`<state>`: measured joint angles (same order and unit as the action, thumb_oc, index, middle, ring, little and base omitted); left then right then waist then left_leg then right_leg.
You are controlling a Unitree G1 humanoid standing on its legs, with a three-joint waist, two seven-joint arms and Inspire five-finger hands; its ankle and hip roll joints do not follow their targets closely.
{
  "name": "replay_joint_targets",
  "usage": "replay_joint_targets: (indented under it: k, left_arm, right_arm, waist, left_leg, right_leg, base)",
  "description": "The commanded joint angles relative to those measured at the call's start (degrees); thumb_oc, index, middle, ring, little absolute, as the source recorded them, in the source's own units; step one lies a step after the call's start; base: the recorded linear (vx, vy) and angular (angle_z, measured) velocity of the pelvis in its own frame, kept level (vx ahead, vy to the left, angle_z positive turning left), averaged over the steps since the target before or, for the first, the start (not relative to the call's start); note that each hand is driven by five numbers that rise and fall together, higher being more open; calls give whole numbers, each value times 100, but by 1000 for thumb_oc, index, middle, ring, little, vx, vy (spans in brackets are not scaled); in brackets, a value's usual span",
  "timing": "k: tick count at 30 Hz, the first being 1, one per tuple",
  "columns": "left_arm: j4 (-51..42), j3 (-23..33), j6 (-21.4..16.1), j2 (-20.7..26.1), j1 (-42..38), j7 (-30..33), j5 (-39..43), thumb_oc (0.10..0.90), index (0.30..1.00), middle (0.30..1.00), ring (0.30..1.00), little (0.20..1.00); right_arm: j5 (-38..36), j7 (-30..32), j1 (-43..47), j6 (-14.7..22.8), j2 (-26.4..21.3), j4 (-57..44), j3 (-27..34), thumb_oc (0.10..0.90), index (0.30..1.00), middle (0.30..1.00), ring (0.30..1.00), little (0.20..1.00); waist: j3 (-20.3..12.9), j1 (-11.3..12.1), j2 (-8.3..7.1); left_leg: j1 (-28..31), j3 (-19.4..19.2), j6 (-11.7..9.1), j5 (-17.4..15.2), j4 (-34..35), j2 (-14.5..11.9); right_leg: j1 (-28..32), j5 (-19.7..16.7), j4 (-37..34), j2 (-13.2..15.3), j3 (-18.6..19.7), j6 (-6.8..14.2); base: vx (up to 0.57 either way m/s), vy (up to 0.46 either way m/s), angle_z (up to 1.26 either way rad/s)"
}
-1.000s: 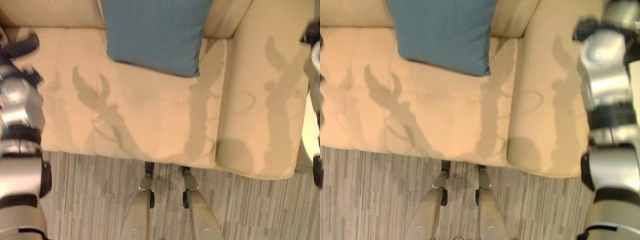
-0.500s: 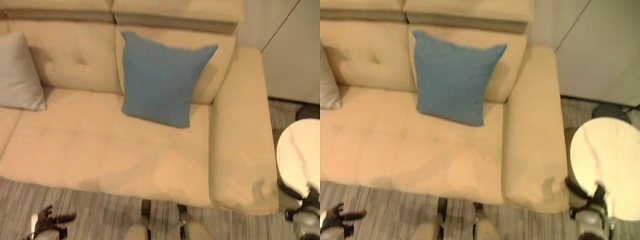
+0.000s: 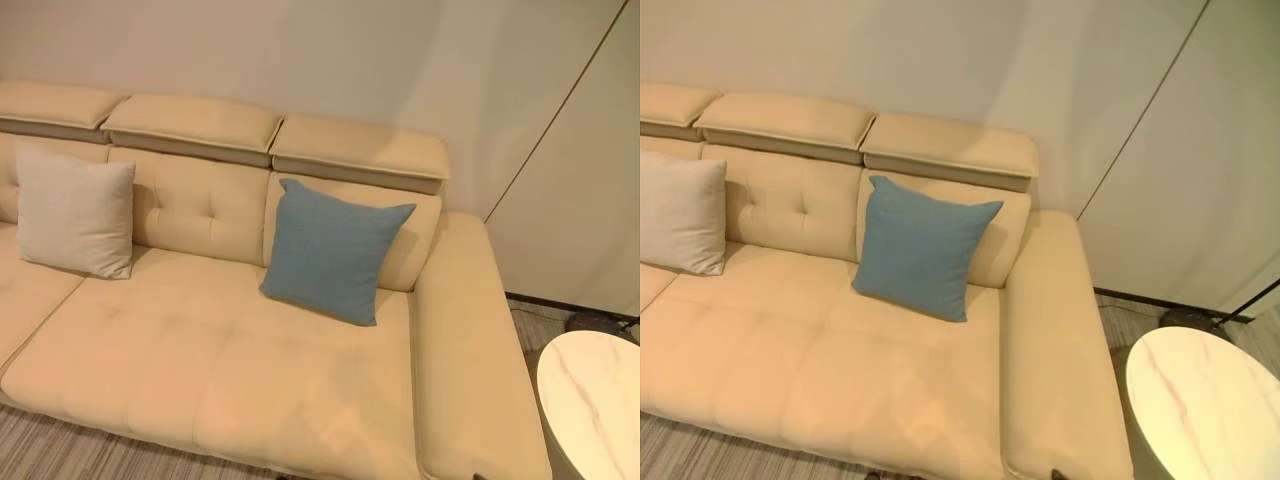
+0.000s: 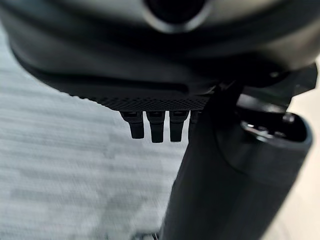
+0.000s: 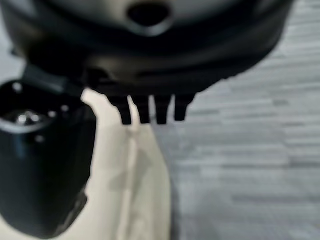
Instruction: Pick up all the scattered cushions and arrange them neatly on the sofa.
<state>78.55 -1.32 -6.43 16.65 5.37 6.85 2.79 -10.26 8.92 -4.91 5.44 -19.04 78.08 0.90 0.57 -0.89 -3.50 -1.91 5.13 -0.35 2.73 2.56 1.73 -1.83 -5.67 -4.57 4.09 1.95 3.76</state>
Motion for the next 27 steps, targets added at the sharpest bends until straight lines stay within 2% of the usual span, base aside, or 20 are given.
replay_joint_targets:
  k: [1,2,3,4,7,9,10,12,14,15,16,17,20,21,22,23,26,27]
  left_arm:
    - [-292,-508,-183,-50,-446,86,-174,800,900,900,900,900]
    - [-291,-508,-183,-50,-448,86,-174,800,900,900,900,900]
    - [-354,-649,-184,-101,-528,122,-85,800,900,900,900,900]
    - [-331,-637,-134,-94,-525,117,26,800,900,900,900,900]
    - [-223,-588,-93,-25,-457,80,-70,800,900,900,900,900]
    - [-245,-623,-90,15,-413,73,-236,800,900,900,900,900]
    - [-246,-623,-89,17,-410,73,-236,800,900,900,900,900]
    - [-246,-692,-79,22,-433,154,-385,800,900,900,900,900]
    - [-271,-723,-84,-3,-558,283,-383,800,900,900,900,900]
    - [-324,-737,-95,-14,-621,295,-250,800,900,900,900,900]
    - [-323,-736,-95,-15,-624,295,-249,800,900,900,900,900]
    - [-300,-770,-101,-50,-704,308,-243,800,900,900,900,900]
    - [-300,-770,-101,-50,-704,308,-243,800,900,900,900,900]
    - [-206,-730,-58,-128,-626,321,-294,800,900,900,900,900]
    - [-127,-655,-36,-187,-567,251,-261,800,900,900,900,900]
    - [-78,-674,-19,-221,-531,224,-301,800,900,900,900,900]
    - [-72,-712,0,-296,-487,214,-314,800,900,900,900,900]
    - [103,-767,59,-341,-457,202,-489,800,900,900,900,900]
  right_arm:
    - [85,101,214,-95,-67,-83,-296,800,900,900,900,900]
    - [85,101,215,-95,-67,-83,-296,800,900,900,900,900]
    - [85,100,281,-116,83,-51,-486,800,900,900,900,900]
    - [79,83,246,-114,202,-12,-576,800,900,900,900,900]
    - [261,24,205,-106,285,-37,-735,800,900,900,900,900]
    - [640,41,168,-121,287,-72,-998,800,900,900,900,900]
    - [641,41,167,-121,290,-72,-999,800,900,900,900,900]
    - [1009,100,272,-158,203,-129,-1282,800,900,900,900,900]
    - [1018,199,507,-106,69,-246,-1389,800,900,900,900,900]
    - [1020,219,549,-114,14,-296,-1439,800,900,900,900,900]
    - [1020,219,552,-113,13,-295,-1440,800,900,900,900,900]
    - [1138,276,550,-89,-1,-227,-1517,800,900,900,900,900]
    - [1138,276,550,-89,-1,-227,-1518,800,900,900,900,900]
    - [1299,219,333,-217,73,-15,-1530,800,900,900,900,900]
    - [1356,150,292,-276,94,158,-1490,800,900,900,900,900]
    - [1396,148,264,-285,98,210,-1462,800,900,900,900,900]
    - [1276,116,212,-268,135,188,-1344,800,900,900,900,900]
    - [1022,105,190,-237,204,168,-1104,800,900,900,900,900]
  waist:
    - [252,-35,165]
    - [246,-32,165]
    - [379,18,204]
    - [364,100,252]
    - [212,198,230]
    - [135,390,147]
    - [142,389,138]
    - [203,574,153]
    - [380,575,342]
    - [592,578,372]
    - [600,567,376]
    - [727,538,339]
    - [724,537,340]
    - [633,341,118]
    - [449,209,78]
    - [335,162,109]
    - [226,93,160]
    - [59,13,177]
  left_leg:
    - [-288,-124,-141,-649,-433,65]
    - [-296,-127,-141,-649,-434,65]
    - [-497,-243,-136,-447,-450,-4]
    - [-610,-343,-95,-236,-369,-83]
    - [-789,-425,-95,-102,-347,-97]
    - [-1167,-494,-116,40,-450,-51]
    - [-1156,-497,-114,34,-454,-44]
    - [-1487,-503,-250,334,-485,-126]
    - [-1632,-444,-534,718,-286,-343]
    - [-1773,-351,-679,783,-132,-377]
    - [-1766,-341,-680,789,-125,-375]
    - [-1820,-325,-661,640,-217,-317]
    - [-1823,-324,-661,640,-218,-317]
    - [-1604,-544,-420,-111,-1318,-105]
    - [-1155,-578,-352,-692,-1644,-100]
    - [-793,-549,-332,-788,-1440,-106]
    - [-559,-444,-314,-736,-1217,-106]
    - [-419,-421,-325,-682,-789,-103]
  right_leg:
    - [-824,280,888,-50,140,602]
    - [-834,280,892,-51,142,602]
    - [-872,570,1275,-155,-222,466]
    - [-677,1034,1902,-337,-420,272]
    - [-156,1543,2210,-638,-210,110]
    - [409,1779,1738,-701,-95,-5]
    - [428,1781,1727,-693,-93,-3]
    - [467,1803,1254,-728,14,-141]
    - [250,1731,1160,-941,39,-204]
    - [193,1620,1075,-1009,10,-252]
    - [202,1618,1071,-1011,0,-253]
    - [148,1521,1029,-964,-65,-254]
    - [146,1521,1029,-964,-65,-254]
    - [19,1184,722,-604,-265,-132]
    - [-3,1115,587,-466,-353,-94]
    - [-4,1108,548,-476,-369,-80]
    - [-14,1096,560,-521,-394,-61]
    - [-13,1039,511,-513,-397,-30]
  base:
    - [-376,25,-3]
    - [-618,61,-16]
    - [-562,88,-29]
    - [-613,90,-50]
    - [-293,-25,-27]
    - [-240,-104,-36]
    - [-219,-118,-56]
    - [-353,-150,-21]
    - [-542,-185,-6]
    - [-443,-159,-9]
    - [-453,-163,18]
    - [-165,-55,29]
    - [-165,-26,41]
    - [-394,25,7]
    - [-387,67,38]
    - [-56,89,60]
    - [1,99,37]
    - [22,136,28]
